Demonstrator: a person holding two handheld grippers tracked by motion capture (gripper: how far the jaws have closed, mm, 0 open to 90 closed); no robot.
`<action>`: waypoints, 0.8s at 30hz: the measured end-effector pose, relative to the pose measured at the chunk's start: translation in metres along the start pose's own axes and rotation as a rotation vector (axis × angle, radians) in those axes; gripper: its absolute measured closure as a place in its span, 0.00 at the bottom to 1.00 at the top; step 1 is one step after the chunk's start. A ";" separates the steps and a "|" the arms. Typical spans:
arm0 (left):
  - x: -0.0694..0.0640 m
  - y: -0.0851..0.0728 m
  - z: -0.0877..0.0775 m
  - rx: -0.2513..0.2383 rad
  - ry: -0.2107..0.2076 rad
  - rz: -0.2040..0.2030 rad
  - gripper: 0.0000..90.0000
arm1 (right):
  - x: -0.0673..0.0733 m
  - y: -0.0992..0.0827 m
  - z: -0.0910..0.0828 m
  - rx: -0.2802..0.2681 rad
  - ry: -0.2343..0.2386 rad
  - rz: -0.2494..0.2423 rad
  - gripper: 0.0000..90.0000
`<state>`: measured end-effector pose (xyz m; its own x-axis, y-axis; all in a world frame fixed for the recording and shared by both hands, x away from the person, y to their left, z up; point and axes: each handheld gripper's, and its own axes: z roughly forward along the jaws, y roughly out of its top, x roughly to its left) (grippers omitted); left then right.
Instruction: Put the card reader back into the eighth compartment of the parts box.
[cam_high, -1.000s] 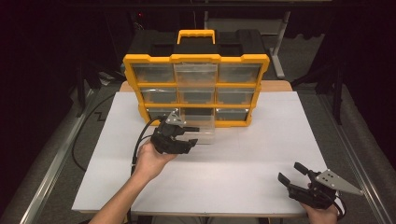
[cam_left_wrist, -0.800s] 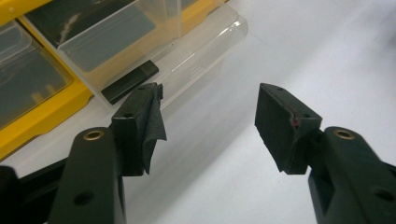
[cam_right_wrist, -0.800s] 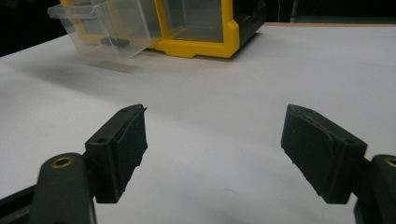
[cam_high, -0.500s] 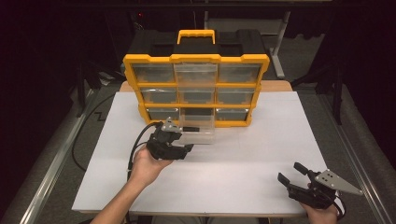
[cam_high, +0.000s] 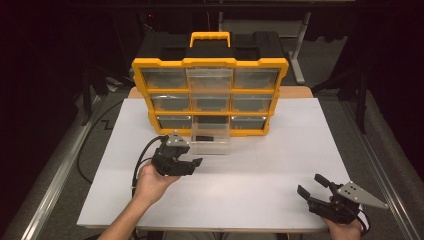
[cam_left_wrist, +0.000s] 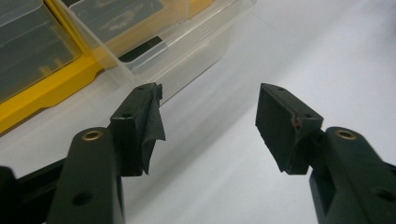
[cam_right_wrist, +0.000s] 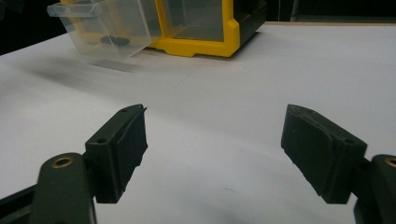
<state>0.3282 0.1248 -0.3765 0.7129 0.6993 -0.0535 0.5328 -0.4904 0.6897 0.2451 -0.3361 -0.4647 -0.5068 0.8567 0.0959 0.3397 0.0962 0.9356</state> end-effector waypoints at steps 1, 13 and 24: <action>0.000 -0.002 0.000 -0.003 0.002 -0.003 0.45 | 0.000 0.000 0.000 0.000 0.000 -0.001 0.25; 0.006 -0.018 -0.008 -0.026 0.016 -0.027 0.44 | 0.000 0.000 0.000 0.004 -0.004 -0.005 0.25; 0.012 -0.033 -0.012 -0.032 0.030 -0.051 0.42 | 0.000 0.000 0.000 0.007 -0.003 -0.005 0.25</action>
<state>0.3138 0.1552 -0.3915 0.6707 0.7386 -0.0677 0.5527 -0.4368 0.7097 0.2451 -0.3355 -0.4647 -0.5059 0.8579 0.0903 0.3431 0.1041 0.9335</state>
